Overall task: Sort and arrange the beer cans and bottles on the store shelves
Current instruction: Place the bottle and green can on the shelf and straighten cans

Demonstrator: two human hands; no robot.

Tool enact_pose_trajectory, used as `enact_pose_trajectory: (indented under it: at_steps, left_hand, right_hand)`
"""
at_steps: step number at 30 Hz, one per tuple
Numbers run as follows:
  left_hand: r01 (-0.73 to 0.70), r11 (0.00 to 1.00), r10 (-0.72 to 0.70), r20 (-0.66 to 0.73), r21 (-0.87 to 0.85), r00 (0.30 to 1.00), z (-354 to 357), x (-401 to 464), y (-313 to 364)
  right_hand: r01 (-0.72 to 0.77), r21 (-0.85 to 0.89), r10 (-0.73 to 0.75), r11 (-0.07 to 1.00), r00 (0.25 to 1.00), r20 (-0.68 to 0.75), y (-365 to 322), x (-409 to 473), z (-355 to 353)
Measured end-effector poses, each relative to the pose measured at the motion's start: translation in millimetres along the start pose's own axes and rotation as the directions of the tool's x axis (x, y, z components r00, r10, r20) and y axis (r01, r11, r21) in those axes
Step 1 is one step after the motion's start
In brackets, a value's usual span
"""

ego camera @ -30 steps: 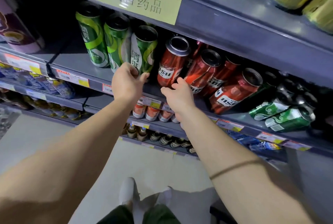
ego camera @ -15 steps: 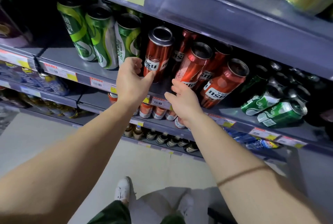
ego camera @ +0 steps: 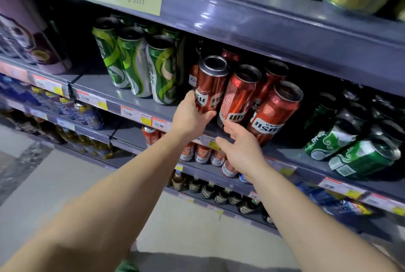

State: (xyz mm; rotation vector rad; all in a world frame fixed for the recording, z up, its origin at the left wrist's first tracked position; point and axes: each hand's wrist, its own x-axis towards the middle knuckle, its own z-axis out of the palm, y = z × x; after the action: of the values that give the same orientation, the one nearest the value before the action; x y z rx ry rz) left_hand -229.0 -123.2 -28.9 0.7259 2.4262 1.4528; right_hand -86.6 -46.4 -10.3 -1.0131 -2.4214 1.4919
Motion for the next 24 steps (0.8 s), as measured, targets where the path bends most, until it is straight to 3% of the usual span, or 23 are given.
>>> enact_pose_trajectory:
  at_steps: [3, 12, 14, 18, 24]
  left_hand:
    - [-0.086, 0.996, 0.087, 0.074, -0.01, 0.993, 1, 2, -2]
    - [-0.124, 0.992, 0.121, 0.358, -0.015, 0.926, -15, 21, -10]
    - [-0.097, 0.992, 0.118, 0.297, -0.084, 0.948, -22, 26, -15]
    - [-0.055, 0.993, 0.057, 0.015, -0.106, 0.998, -23, 39, -19]
    - [-0.032, 0.977, 0.025, -0.038, -0.212, 0.999, -4, 52, -7]
  right_hand:
    - [-0.02, -0.027, 0.018, 0.999, 0.998, -0.068, -7, 4, 18]
    - [-0.152, -0.261, 0.11, 0.953, 0.98, -0.166, -20, 13, 33]
    - [-0.143, -0.316, 0.093, 0.938, 0.981, -0.169, -23, 13, 39]
    - [-0.09, -0.316, 0.043, 0.944, 0.987, -0.154, -29, 19, 44]
    - [-0.067, -0.224, 0.029, 0.972, 0.985, -0.169, -29, 22, 39]
